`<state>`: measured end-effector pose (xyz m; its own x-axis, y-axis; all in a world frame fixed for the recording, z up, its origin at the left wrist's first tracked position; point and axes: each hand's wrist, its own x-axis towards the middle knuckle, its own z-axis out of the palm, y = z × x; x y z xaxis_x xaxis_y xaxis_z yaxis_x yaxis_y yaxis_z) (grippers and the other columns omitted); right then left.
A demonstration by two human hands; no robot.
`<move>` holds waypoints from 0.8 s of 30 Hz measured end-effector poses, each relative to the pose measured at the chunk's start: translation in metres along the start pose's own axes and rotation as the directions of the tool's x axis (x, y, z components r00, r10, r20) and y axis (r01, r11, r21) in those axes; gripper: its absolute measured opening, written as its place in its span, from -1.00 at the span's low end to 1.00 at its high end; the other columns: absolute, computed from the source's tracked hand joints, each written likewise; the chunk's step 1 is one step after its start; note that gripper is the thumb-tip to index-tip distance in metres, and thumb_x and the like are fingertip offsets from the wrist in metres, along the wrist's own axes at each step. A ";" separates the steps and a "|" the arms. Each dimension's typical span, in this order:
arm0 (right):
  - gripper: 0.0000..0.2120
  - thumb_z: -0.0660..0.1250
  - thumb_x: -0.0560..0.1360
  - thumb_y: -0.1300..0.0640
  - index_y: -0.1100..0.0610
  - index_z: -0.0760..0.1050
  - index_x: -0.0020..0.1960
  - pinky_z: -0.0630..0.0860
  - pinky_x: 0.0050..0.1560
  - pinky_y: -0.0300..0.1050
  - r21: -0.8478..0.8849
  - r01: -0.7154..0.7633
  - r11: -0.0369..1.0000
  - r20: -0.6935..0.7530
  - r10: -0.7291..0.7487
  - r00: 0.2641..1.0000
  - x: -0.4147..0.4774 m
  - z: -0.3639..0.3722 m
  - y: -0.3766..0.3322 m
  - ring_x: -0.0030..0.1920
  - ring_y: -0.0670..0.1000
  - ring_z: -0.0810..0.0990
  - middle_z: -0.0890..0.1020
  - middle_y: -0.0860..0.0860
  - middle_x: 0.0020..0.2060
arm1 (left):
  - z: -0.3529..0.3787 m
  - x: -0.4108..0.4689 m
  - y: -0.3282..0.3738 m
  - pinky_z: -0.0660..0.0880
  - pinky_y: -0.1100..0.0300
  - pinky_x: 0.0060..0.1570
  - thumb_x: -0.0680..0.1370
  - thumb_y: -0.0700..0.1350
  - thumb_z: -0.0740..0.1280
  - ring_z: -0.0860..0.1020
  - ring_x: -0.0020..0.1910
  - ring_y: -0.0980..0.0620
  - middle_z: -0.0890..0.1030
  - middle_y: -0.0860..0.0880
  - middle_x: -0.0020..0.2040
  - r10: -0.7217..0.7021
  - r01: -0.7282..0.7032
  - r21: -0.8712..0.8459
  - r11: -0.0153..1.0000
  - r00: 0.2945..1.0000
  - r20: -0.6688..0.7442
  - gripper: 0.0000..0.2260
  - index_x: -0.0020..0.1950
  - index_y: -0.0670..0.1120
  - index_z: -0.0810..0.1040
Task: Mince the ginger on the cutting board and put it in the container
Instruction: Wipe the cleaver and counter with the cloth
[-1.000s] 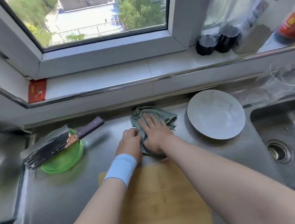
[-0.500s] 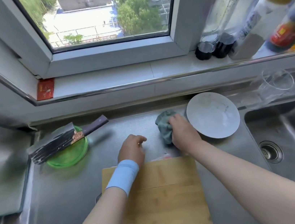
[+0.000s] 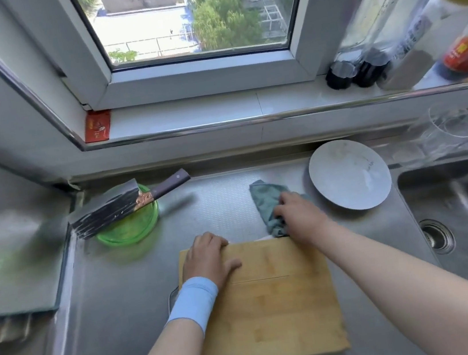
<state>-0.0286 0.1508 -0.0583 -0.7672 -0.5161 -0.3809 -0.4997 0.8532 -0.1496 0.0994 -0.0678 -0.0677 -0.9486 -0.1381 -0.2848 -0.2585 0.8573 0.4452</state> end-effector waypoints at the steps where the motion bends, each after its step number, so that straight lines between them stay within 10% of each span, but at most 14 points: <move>1: -0.78 0.28 0.55 0.16 0.08 0.53 0.18 0.48 0.08 0.01 -0.075 -0.061 0.995 0.009 0.062 0.998 -0.008 0.000 0.013 0.20 0.15 0.44 0.41 0.09 0.18 | -0.001 -0.001 0.001 0.34 0.19 0.23 0.40 0.19 0.49 0.39 0.23 0.05 0.49 0.09 0.13 -0.002 0.002 0.000 1.000 1.000 -0.002 -0.57 0.18 0.06 0.55; 8: -0.80 0.25 0.46 0.27 0.19 0.48 0.08 0.46 -0.06 0.09 -0.065 -0.065 0.996 -0.249 0.047 0.967 -0.008 -0.006 -0.017 0.13 0.26 0.49 0.46 0.20 0.13 | -0.007 0.006 0.015 0.27 0.17 0.29 0.47 0.04 0.46 0.33 0.27 0.03 0.43 0.10 0.19 0.066 -0.070 0.082 0.994 0.997 0.051 -0.66 0.21 0.11 0.49; 11: -0.61 0.13 0.60 0.25 0.03 0.37 0.39 0.46 0.12 0.11 -0.028 0.080 0.996 -0.061 -0.081 0.995 0.009 0.004 -0.030 0.48 0.15 0.24 0.21 0.06 0.55 | -0.002 0.011 0.042 0.35 0.12 0.20 0.47 -0.18 0.35 0.33 0.25 -0.01 0.40 0.06 0.21 0.273 -0.303 0.125 0.945 0.938 0.212 -0.65 0.21 0.11 0.48; 15: -0.45 0.09 0.66 0.26 -0.14 0.18 0.58 0.28 0.47 0.12 0.066 -0.074 0.995 0.130 0.065 0.989 0.001 0.006 0.004 0.60 0.03 0.02 -0.06 -0.09 0.63 | 0.002 0.016 0.058 0.44 0.08 0.13 0.46 0.01 0.40 0.33 0.22 0.00 0.39 0.06 0.20 0.260 -0.314 0.196 0.929 0.930 0.260 -0.65 0.23 0.06 0.48; 24: -0.37 0.21 0.55 0.36 0.03 0.24 0.57 0.29 0.46 -0.04 0.098 -0.433 0.896 0.076 0.427 0.901 -0.118 0.030 0.054 0.56 0.12 0.16 0.05 0.05 0.61 | 0.005 0.010 0.078 0.43 0.04 0.09 0.54 -0.24 0.20 0.34 0.24 -0.08 0.39 -0.03 0.24 0.142 -0.208 0.263 0.942 0.958 0.248 -0.65 0.30 0.01 0.40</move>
<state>0.0468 0.2602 -0.0490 -0.8743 -0.0950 -0.4760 -0.0762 0.9954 -0.0587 0.0709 -0.0001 -0.0404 -0.9006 0.1123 -0.4198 0.0013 0.9667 0.2557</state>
